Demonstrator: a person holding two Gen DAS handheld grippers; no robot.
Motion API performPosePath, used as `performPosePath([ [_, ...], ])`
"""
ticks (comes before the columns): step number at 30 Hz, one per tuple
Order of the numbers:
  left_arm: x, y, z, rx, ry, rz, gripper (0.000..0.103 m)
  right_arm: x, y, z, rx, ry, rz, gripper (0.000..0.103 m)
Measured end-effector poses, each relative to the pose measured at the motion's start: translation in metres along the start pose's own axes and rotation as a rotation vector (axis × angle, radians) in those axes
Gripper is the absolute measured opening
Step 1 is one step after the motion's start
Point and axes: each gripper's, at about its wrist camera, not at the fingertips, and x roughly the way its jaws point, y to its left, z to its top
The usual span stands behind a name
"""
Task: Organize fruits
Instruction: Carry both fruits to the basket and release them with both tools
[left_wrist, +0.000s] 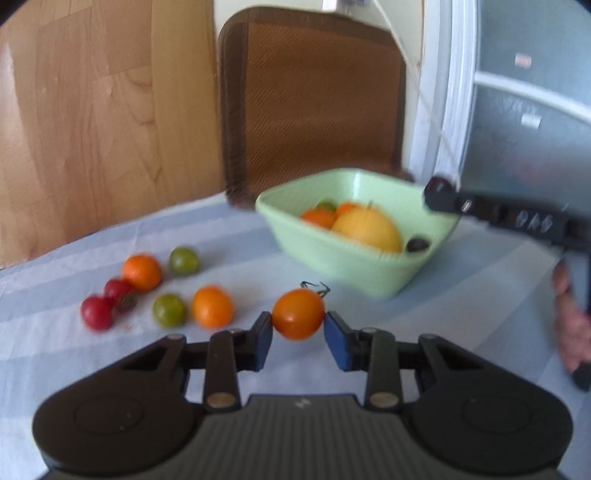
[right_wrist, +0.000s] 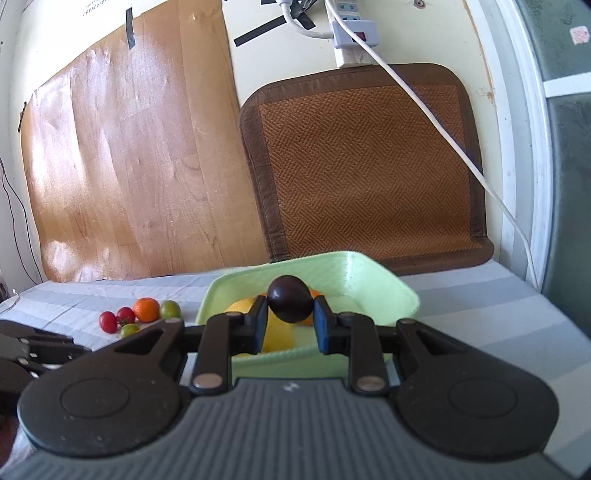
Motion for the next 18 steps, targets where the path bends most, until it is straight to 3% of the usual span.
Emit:
performPosePath([
  [4,0.014,0.000,0.037,-0.058,-0.050,-0.078,0.032,0.018,-0.017,0.002,0.000,0.016,-0.047,0.029],
  [9,0.051,0.002,0.066,-0.109,-0.041,-0.093,0.032,0.020,-0.027,-0.007,0.038,0.020,-0.039,0.030],
  [13,0.073,0.007,0.071,-0.153,-0.013,-0.087,0.039,0.022,-0.031,-0.007,0.055,0.020,-0.028,0.035],
  [18,0.060,0.019,0.067,-0.197,-0.031,-0.075,0.044,0.019,-0.036,-0.005,0.087,0.003,-0.017,0.039],
])
